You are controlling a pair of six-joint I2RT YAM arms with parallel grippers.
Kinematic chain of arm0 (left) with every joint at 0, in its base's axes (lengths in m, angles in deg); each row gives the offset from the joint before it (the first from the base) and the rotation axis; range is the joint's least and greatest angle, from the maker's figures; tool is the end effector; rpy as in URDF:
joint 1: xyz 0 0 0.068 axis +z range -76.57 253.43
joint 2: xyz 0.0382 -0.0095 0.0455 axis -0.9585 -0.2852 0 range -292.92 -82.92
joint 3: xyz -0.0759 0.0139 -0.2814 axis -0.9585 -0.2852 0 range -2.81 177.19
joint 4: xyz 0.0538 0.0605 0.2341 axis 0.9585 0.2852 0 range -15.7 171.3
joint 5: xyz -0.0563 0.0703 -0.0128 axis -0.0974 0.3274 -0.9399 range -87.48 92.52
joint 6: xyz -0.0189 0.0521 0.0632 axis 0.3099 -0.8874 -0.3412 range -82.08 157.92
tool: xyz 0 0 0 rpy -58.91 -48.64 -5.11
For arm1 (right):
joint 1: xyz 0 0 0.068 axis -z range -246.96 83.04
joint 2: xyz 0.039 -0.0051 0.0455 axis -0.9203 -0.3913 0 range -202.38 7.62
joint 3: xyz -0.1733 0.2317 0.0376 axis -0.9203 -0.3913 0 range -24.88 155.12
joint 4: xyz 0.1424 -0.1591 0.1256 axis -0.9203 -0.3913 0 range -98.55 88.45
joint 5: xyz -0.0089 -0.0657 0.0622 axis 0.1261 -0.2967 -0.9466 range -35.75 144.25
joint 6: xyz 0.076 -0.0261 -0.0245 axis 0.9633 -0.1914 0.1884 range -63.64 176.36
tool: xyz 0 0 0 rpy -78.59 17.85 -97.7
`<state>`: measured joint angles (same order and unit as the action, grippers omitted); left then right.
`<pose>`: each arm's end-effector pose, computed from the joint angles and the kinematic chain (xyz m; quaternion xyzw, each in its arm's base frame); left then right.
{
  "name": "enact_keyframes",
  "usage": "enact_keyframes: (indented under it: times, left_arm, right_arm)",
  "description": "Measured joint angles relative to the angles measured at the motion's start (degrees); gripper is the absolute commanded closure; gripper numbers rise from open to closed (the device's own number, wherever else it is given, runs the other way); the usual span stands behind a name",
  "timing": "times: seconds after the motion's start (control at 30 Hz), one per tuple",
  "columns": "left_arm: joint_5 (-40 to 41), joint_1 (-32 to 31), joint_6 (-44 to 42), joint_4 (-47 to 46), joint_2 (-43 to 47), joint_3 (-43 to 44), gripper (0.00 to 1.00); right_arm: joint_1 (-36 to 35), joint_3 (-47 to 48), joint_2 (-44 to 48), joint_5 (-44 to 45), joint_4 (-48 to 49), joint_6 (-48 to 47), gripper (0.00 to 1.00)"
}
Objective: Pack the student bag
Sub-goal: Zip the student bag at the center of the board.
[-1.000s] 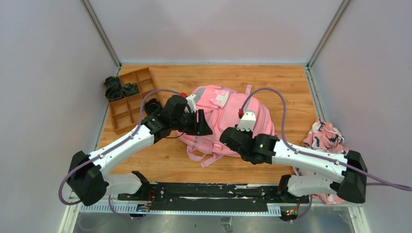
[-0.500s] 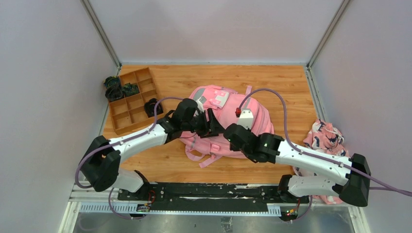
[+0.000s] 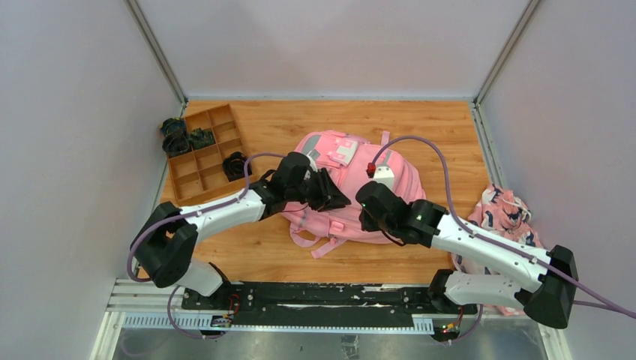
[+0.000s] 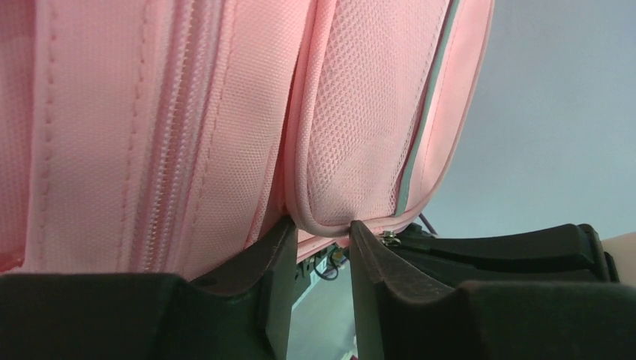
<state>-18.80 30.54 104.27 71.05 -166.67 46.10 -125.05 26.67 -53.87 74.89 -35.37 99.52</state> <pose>0.2264 -0.2469 0.2383 -0.0860 0.8583 -0.4844 0.1460 0.1410 0.1772 0.2832 -0.0478 0.9063 0.1941 0.3724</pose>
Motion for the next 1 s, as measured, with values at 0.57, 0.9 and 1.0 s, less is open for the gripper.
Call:
enact_keyframes:
  times: [0.57, 0.9, 1.0]
  left_arm:
    - [-0.37, 0.50, -0.44, -1.77, -0.20, -0.09, 1.00]
    - [-2.78, 4.33, -5.92, -0.48, 0.70, -0.55, 1.00]
    - [-3.54, 5.66, -9.07, 2.43, 0.76, 0.46, 1.00]
  right_arm:
    - [4.44, 3.02, 0.85, -6.67, -7.85, -9.18, 1.00]
    - [7.72, 3.26, 2.03, -9.79, -10.67, -14.29, 1.00]
    - [8.81, 3.26, 2.05, -10.54, -11.28, -15.32, 1.00]
